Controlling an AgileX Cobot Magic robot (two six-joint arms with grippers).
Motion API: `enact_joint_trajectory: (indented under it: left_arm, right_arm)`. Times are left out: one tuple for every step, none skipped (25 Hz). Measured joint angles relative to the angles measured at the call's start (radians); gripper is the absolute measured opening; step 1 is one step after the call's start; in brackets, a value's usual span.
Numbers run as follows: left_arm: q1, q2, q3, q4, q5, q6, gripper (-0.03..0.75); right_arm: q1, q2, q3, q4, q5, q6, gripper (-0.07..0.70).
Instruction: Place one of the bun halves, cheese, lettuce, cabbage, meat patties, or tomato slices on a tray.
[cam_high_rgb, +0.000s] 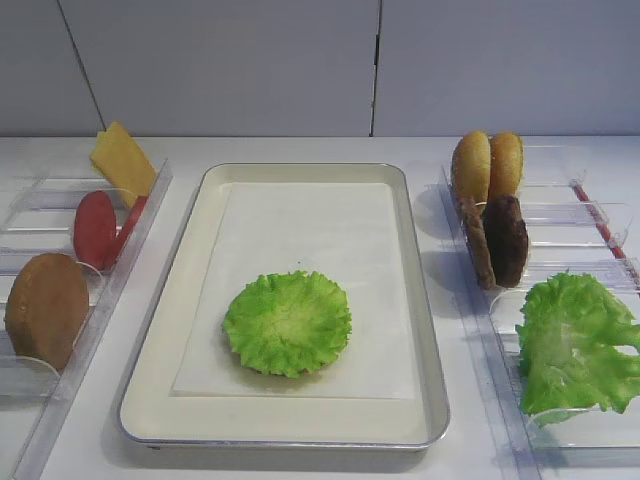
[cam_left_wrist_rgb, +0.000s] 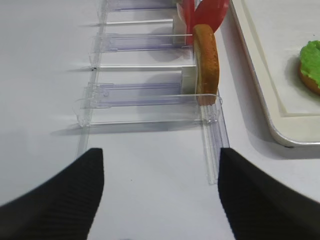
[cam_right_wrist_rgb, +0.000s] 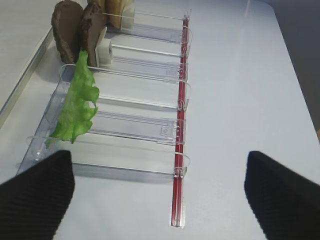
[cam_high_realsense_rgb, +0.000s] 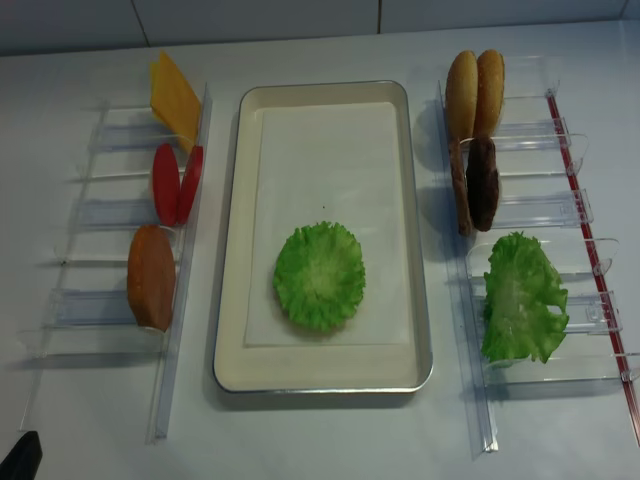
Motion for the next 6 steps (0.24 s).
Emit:
enact_joint_trajectory:
  left_arm:
    - [0.000, 0.000, 0.000, 0.000, 0.000, 0.000, 0.471]
    - [0.000, 0.000, 0.000, 0.000, 0.000, 0.000, 0.471]
    - [0.000, 0.000, 0.000, 0.000, 0.000, 0.000, 0.471]
    - [0.000, 0.000, 0.000, 0.000, 0.000, 0.000, 0.471]
    - [0.000, 0.000, 0.000, 0.000, 0.000, 0.000, 0.471]
    - [0.000, 0.000, 0.000, 0.000, 0.000, 0.000, 0.471]
  right_arm:
    - [0.000, 0.000, 0.000, 0.000, 0.000, 0.000, 0.678]
    - [0.000, 0.000, 0.000, 0.000, 0.000, 0.000, 0.678]
    - [0.000, 0.000, 0.000, 0.000, 0.000, 0.000, 0.678]
    - [0.000, 0.000, 0.000, 0.000, 0.000, 0.000, 0.678]
    - [0.000, 0.000, 0.000, 0.000, 0.000, 0.000, 0.678]
    - [0.000, 0.000, 0.000, 0.000, 0.000, 0.000, 0.678]
